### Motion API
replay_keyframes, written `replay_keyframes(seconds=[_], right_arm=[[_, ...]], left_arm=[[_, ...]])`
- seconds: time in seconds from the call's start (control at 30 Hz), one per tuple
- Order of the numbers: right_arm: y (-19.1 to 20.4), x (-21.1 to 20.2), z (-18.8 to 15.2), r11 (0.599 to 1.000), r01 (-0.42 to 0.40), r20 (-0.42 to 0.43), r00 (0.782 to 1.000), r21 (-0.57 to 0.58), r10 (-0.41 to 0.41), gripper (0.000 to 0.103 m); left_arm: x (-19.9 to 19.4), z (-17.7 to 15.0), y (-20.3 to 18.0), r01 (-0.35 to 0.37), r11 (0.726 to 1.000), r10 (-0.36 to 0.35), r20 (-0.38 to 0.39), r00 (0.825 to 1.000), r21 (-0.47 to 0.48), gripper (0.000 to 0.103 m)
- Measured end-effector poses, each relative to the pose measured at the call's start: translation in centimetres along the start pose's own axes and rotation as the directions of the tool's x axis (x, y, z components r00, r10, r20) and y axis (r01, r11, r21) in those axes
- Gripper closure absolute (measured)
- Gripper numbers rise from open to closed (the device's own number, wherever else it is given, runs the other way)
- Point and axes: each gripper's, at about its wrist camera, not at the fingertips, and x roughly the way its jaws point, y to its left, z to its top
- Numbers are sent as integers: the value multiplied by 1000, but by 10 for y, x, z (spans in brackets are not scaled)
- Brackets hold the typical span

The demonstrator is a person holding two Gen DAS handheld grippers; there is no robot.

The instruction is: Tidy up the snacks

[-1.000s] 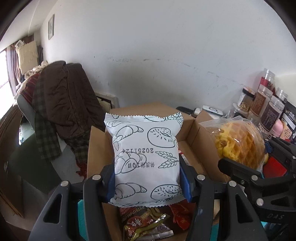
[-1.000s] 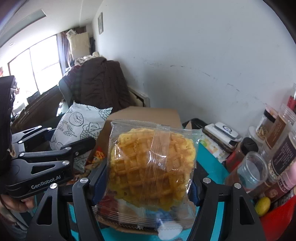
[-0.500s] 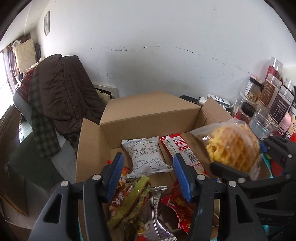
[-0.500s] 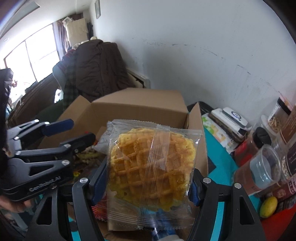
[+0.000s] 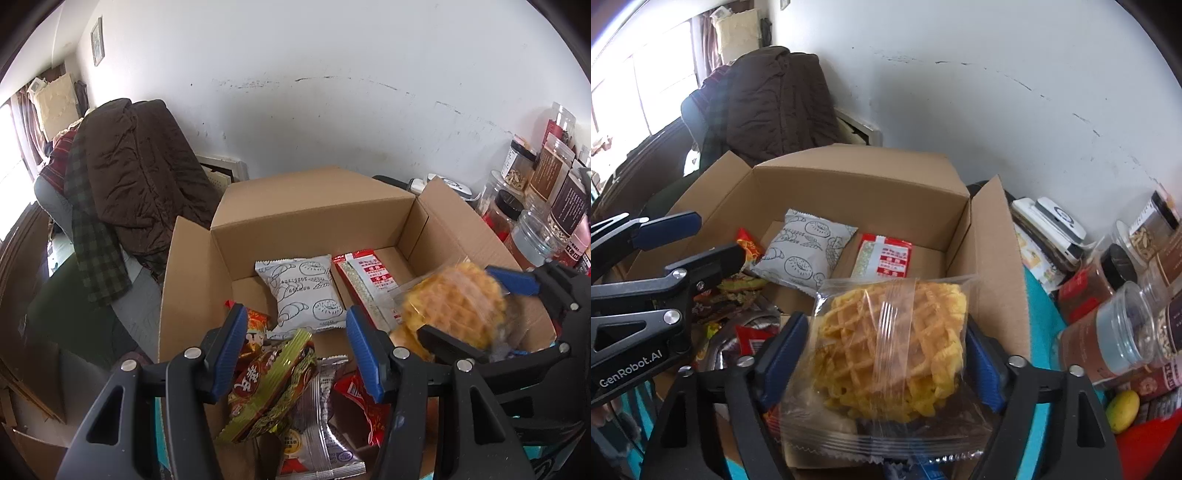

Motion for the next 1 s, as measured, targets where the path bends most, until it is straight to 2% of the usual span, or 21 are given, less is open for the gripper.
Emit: replay_keyframes(seconds=[0.17,0.43,0.73,1.0], right_arm=[[-1,-8,1,1000,11,12,1000,6,-11,14],[0,-34,1,999,36,37,999,17,-37,14],[1,-94,3,998,57,135,989,40,-62,14],[6,-153,-5,995,57,254,964,87,-78,14]], left_arm=[[-1,-1,3,-4,1000,4,-22,1000,-17,48],[-20,-1,3,-19,1000,19,-9,1000,-19,48],[-72,5,0,-2,1000,4,77,997,-21,48],[-130,3,2,-10,1000,14,169,986,-28,48]])
